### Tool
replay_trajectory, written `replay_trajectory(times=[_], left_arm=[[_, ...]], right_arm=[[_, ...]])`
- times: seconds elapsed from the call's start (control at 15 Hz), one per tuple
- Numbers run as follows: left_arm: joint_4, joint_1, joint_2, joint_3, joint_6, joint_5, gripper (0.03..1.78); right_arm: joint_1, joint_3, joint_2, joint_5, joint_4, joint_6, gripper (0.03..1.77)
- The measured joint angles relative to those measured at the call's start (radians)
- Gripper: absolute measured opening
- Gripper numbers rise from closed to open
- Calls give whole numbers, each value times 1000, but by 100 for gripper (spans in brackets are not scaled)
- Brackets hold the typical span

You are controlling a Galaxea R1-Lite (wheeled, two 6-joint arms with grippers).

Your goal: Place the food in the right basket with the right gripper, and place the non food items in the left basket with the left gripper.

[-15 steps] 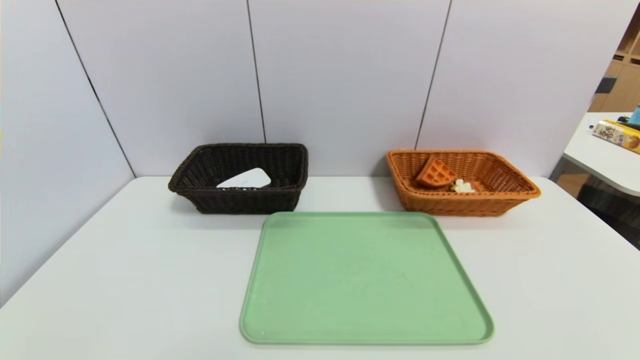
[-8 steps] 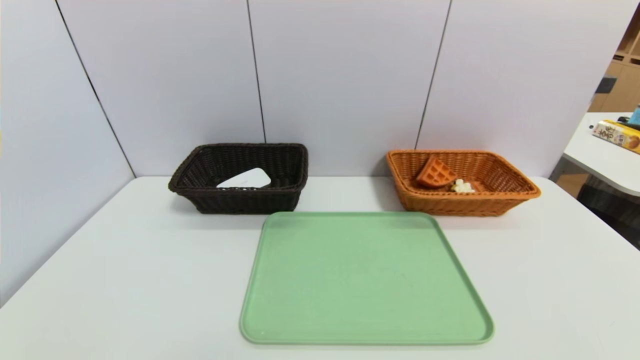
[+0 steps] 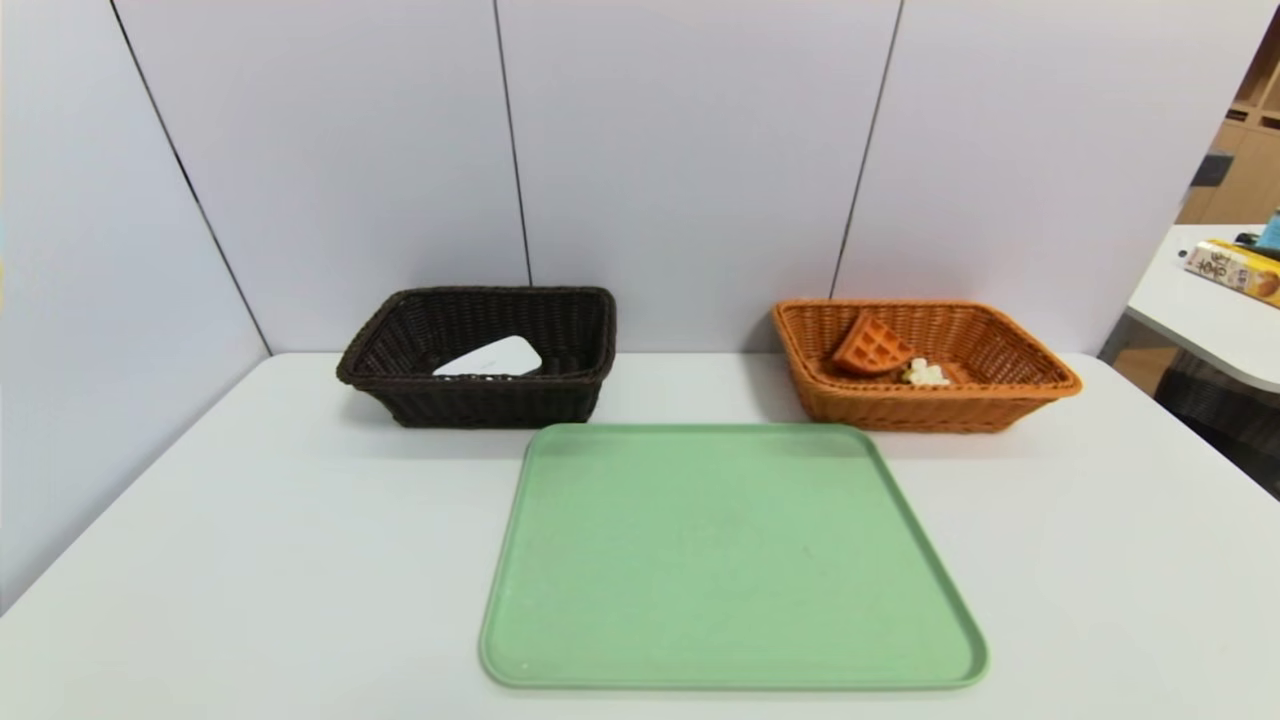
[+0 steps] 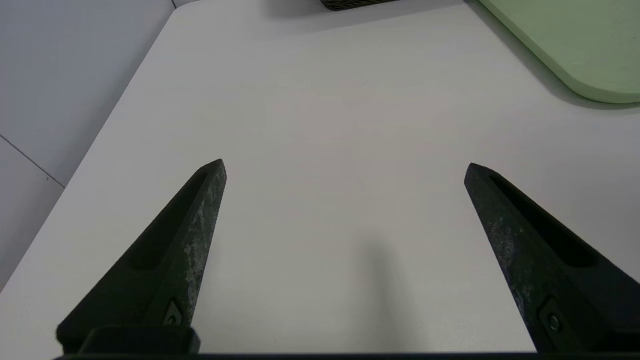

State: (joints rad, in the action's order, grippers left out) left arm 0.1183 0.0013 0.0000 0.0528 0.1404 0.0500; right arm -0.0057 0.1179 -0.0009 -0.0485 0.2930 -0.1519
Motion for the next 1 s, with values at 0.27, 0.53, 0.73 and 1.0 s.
replay_trajectory(times=[0.27,0.53,0.73,1.0], left_arm=[[-88,0,0,-38,-27,-21,169],[-107,0,0,-51,-129,-50,169],[-107,0,0,-53,-142,-52,169],[-113,1,0,-53,-166,-51,169]], right_arm=[[0,-19,0,28,-40,17,170],[0,-103,0,23,-285,20,170],[0,-116,0,40,-285,101,170],[1,-117,0,51,-287,164,170]])
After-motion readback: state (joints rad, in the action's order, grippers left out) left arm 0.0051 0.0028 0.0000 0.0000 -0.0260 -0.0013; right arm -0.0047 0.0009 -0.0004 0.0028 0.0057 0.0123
